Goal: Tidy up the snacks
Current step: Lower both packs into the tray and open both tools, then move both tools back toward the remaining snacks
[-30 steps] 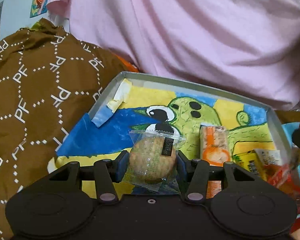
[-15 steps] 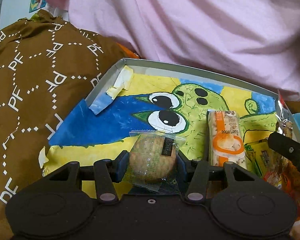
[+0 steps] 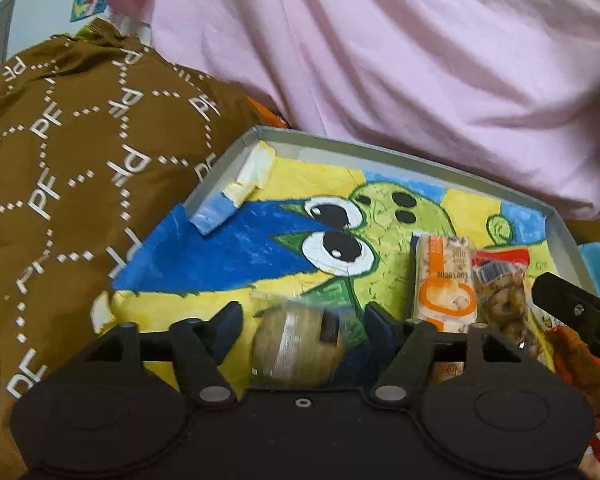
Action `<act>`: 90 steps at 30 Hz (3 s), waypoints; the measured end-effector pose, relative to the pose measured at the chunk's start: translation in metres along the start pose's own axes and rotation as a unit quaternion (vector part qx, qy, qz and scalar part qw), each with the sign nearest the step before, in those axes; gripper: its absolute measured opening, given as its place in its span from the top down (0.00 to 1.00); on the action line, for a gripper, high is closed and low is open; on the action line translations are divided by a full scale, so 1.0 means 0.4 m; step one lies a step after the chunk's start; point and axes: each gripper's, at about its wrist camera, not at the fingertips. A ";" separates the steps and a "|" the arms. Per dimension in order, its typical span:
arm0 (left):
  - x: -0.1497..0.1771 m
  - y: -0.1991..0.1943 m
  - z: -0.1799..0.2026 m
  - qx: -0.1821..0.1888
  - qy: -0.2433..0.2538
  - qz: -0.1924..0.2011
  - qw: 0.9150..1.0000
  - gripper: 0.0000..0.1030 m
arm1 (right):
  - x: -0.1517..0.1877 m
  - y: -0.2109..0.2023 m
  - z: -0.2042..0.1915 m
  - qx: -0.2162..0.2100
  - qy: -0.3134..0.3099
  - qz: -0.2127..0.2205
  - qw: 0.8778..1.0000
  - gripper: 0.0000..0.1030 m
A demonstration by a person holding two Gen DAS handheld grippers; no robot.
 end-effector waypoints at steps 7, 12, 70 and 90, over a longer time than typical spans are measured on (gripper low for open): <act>-0.045 -0.059 -0.033 -0.003 -0.008 0.026 1.000 0.15 | -0.047 -0.062 -0.012 0.010 -0.010 0.035 0.999 0.24; -0.083 -0.137 -0.051 0.009 -0.007 0.055 0.998 0.02 | -0.081 -0.141 -0.023 0.021 -0.017 0.063 0.998 0.12; 0.130 -0.682 -0.383 0.057 0.036 -0.018 0.998 0.01 | 0.092 -0.642 -0.264 0.033 -0.087 -0.096 0.991 0.00; 0.117 -0.613 -0.429 0.024 0.032 -0.037 0.999 0.01 | 0.110 -0.569 -0.277 0.001 -0.120 -0.152 0.981 0.00</act>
Point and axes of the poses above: each gripper's, at about its wrist camera, not at the fingertips, and y roughly the way its jaws point, z to its right, x to its underside, and after that the axes turned 15 degrees about z, right-handed
